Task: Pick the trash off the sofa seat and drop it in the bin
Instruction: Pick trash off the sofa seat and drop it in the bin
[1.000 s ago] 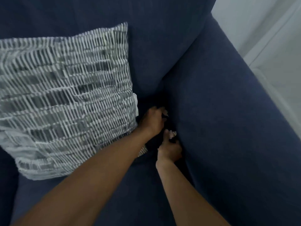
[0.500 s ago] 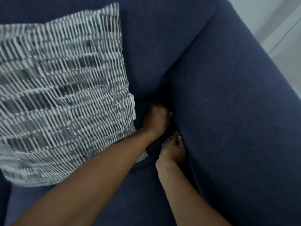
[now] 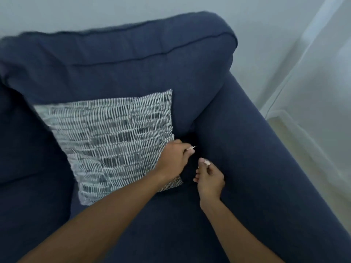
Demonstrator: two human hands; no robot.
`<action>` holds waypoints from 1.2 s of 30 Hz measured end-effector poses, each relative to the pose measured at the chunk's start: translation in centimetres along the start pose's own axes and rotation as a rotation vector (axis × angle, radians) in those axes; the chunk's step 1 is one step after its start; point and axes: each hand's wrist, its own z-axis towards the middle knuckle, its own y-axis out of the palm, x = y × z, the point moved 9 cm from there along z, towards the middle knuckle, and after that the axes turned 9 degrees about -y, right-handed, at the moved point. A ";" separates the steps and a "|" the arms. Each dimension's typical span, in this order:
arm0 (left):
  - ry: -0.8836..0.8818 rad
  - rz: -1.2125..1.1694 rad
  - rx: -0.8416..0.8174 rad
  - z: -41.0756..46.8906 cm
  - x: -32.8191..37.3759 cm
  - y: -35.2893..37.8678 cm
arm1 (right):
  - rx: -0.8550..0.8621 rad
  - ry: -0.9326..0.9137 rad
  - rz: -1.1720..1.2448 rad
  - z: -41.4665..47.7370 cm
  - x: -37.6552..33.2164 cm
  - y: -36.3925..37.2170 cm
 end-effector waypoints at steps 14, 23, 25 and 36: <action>0.204 0.043 0.154 -16.0 15.8 -19.7 | -0.241 -0.333 -0.251 -15.5 -24.2 -11.5; 0.303 0.018 0.094 -21.8 26.5 -19.3 | -0.323 -0.397 -0.440 -19.5 -30.6 -21.4; 0.326 0.014 0.073 -22.6 28.9 -17.9 | -0.310 -0.396 -0.466 -19.5 -31.2 -24.3; 0.420 0.024 -0.051 -26.8 36.6 -8.8 | -0.123 -0.413 -0.687 -20.4 -29.8 -38.8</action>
